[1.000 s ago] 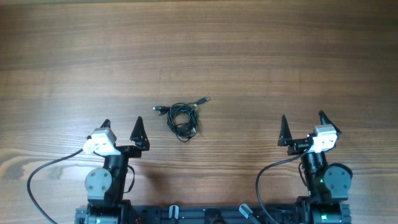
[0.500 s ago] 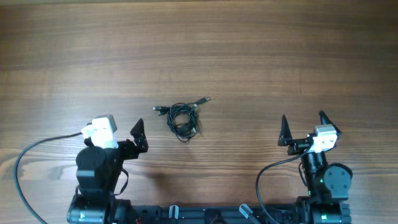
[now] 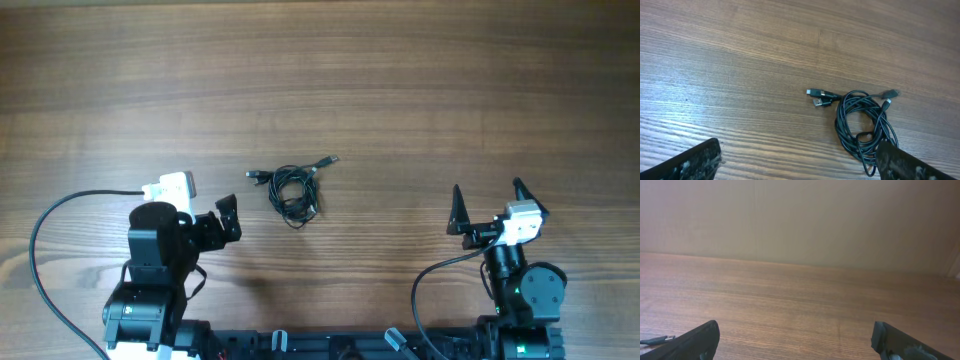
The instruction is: Untangle cables
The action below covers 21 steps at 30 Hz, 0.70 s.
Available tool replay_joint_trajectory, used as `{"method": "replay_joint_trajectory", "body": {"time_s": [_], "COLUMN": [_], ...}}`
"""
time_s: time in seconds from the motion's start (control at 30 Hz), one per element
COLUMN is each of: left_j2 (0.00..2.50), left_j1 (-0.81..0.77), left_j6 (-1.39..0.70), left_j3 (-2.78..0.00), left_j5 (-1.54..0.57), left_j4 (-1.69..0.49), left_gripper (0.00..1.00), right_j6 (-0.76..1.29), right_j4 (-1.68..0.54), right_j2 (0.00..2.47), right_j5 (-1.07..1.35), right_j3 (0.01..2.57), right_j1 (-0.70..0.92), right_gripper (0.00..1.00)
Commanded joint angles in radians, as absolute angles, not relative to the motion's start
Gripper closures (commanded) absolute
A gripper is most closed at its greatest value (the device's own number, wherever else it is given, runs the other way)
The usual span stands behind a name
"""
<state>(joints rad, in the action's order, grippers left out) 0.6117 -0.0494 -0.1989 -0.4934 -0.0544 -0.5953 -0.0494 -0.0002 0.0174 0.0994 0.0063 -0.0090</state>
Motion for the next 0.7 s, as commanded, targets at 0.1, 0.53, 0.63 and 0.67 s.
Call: {"method": "replay_joint_trajectory", "body": {"time_s": [0.1, 0.53, 0.63, 0.67], "left_j2": [0.614, 0.614, 0.614, 0.614], "left_j1": [-0.042, -0.042, -0.042, -0.042], "left_j6": [-0.184, -0.187, -0.187, -0.187], "left_j3": [-0.519, -0.518, -0.518, -0.518], "left_j5": [-0.070, -0.070, -0.070, -0.070], "left_j4": [-0.605, -0.621, -0.622, -0.622], "left_gripper": [0.00, 0.00, 0.00, 0.00], "right_j6": [-0.034, -0.034, -0.034, -0.034], "right_j4": [0.002, 0.002, 0.002, 0.002], "right_j2": [0.007, 0.007, 0.007, 0.007], "right_j5": [0.081, 0.081, 0.081, 0.081], "right_j3": [0.005, 0.005, 0.005, 0.005], "right_j1": [-0.003, -0.003, -0.003, -0.003], "right_gripper": [0.00, 0.00, 0.00, 0.00]}}
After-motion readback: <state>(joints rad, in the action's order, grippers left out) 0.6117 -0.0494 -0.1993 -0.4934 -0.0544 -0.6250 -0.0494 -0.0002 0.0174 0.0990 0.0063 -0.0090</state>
